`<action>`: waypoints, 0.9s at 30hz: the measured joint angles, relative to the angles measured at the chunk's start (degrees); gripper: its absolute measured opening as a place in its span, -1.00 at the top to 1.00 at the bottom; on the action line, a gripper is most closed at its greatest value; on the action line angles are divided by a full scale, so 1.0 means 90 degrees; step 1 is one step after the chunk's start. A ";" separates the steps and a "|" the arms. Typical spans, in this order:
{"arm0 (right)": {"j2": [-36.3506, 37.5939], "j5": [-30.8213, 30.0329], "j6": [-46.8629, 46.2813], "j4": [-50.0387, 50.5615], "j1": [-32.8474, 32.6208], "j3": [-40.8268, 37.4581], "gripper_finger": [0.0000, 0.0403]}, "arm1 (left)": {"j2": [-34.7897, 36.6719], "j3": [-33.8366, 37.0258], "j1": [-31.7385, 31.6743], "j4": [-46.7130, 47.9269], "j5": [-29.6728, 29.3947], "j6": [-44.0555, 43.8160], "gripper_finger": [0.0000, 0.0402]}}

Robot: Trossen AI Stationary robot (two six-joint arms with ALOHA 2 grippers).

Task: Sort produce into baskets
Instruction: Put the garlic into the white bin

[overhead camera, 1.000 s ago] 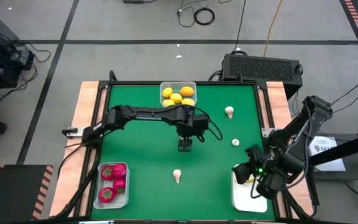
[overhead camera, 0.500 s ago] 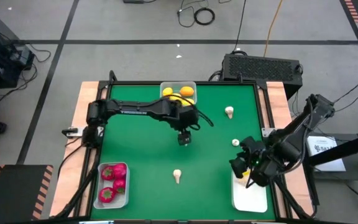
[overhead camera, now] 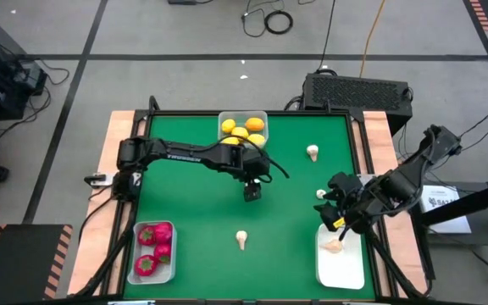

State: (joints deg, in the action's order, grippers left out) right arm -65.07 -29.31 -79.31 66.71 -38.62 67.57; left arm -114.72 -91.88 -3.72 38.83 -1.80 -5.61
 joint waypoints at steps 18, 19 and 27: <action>0.0004 0.0645 0.0785 0.0003 0.0242 0.0000 -0.20 | -0.0175 -0.0005 -0.0047 -0.0122 0.0371 0.0389 -0.37; 0.0004 0.0643 0.0817 0.0001 0.0264 0.0000 -0.20 | -0.0193 -0.0005 -0.0058 -0.0117 0.0372 0.0396 -0.37; 0.0004 0.0801 0.1006 -0.0004 0.0385 0.0000 -0.20 | -0.0341 -0.0005 -0.0102 -0.0076 0.0390 0.0526 -0.37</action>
State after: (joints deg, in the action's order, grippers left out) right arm -65.04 -22.11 -70.26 66.67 -35.16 67.57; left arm -117.79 -91.92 -4.64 38.15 1.72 -0.87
